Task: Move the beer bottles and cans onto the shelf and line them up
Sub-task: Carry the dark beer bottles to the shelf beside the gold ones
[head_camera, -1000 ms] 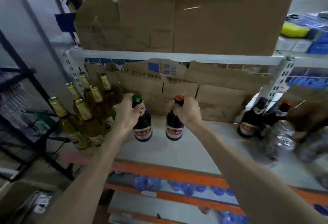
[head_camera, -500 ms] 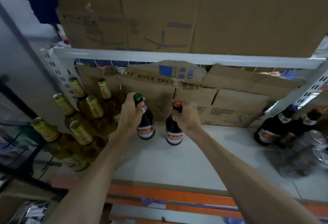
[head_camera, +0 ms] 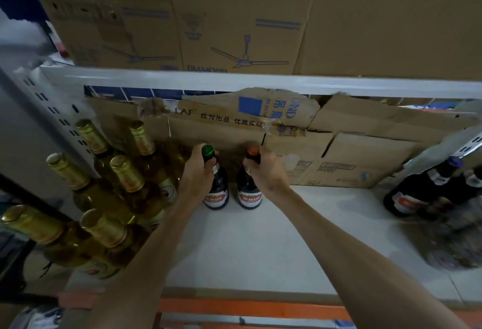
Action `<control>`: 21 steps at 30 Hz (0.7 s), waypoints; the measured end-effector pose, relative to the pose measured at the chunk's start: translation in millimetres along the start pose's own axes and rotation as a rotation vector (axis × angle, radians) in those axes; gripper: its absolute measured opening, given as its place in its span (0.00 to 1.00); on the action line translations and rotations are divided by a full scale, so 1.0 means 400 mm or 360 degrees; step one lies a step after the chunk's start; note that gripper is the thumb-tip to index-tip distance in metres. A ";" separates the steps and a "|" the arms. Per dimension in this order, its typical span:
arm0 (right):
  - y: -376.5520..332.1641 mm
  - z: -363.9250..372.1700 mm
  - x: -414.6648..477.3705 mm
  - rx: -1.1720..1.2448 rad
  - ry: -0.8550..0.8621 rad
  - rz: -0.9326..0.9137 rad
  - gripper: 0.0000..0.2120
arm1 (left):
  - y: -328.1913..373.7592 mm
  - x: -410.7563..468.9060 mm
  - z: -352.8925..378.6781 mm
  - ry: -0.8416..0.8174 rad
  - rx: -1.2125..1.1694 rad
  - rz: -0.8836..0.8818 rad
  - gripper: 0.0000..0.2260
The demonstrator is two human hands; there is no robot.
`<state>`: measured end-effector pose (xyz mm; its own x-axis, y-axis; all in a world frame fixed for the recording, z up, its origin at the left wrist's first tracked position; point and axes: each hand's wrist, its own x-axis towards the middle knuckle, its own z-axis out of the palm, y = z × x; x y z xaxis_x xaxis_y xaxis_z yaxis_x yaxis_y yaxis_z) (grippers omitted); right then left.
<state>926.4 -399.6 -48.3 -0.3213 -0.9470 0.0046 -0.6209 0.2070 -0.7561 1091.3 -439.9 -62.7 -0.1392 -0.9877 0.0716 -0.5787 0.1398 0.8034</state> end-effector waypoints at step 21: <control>0.008 0.020 0.015 -0.0096 0.0033 -0.0045 0.09 | -0.021 0.011 -0.001 0.0054 0.0123 -0.0161 0.15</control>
<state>928.3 -406.7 -55.9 -0.3174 -0.9475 0.0390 -0.6716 0.1955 -0.7147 1096.0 -445.4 -68.9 -0.0507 -0.9986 0.0137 -0.6488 0.0433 0.7597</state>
